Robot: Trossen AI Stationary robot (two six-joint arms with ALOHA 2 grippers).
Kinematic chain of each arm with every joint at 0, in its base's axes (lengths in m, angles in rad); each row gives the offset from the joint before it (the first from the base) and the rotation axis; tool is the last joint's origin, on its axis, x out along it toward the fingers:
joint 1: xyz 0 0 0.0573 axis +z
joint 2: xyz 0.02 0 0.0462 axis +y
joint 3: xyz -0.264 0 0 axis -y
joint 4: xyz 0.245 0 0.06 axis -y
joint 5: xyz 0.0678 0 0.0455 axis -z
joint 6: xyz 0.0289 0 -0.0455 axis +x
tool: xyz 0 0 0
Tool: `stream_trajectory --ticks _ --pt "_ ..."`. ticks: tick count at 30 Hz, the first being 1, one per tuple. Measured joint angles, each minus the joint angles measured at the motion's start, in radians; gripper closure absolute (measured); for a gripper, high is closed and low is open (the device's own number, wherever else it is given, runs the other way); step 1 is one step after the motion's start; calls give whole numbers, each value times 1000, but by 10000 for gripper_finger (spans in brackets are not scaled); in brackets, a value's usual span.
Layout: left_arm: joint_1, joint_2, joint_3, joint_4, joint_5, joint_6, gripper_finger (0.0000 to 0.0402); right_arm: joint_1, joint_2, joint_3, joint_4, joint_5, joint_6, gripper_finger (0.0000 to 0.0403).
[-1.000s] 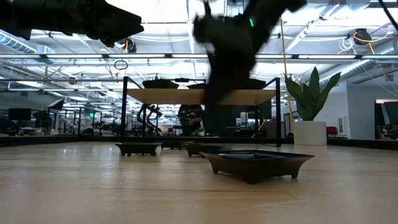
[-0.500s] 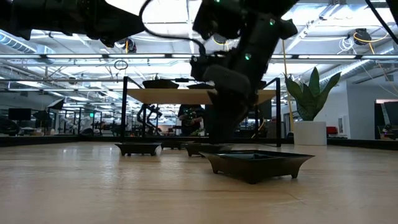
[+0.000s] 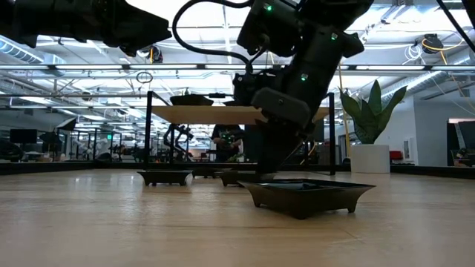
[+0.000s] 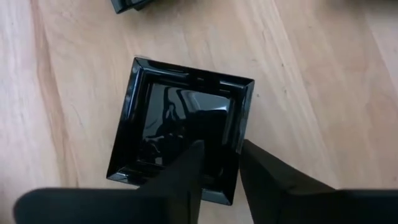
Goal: Pick & Place Mini shaped plates
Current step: Stack the square plate on top of the other square plate on the shelf
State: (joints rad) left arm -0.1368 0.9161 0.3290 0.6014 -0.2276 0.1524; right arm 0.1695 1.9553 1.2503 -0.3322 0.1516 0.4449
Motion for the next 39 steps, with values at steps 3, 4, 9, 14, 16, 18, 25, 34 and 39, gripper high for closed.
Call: stream_trajectory --ticks 3,4,9,14,16,18,25,34,39 --pt "0 0 0 0 0 0 215 0 -4 0 5 0 -20 331" --pt "0 0 0 0 0 0 215 0 -4 0 7 0 -23 338" --pt "0 0 0 0 0 0 215 -1 -4 -1 14 1 -41 376" --pt "0 0 0 0 0 0 215 -1 -6 -1 17 0 -54 398" --pt "0 0 0 0 0 0 215 -1 -16 -2 14 0 -64 397" --pt "0 0 0 0 0 0 215 -1 -30 -2 17 -4 -72 396" --pt "0 0 0 0 0 0 215 2 -126 -2 11 0 -118 402" --pt "0 0 0 0 0 0 215 -29 -284 -2 42 0 -173 402" --pt "0 0 0 0 0 0 215 -128 -375 7 97 -105 -225 403"
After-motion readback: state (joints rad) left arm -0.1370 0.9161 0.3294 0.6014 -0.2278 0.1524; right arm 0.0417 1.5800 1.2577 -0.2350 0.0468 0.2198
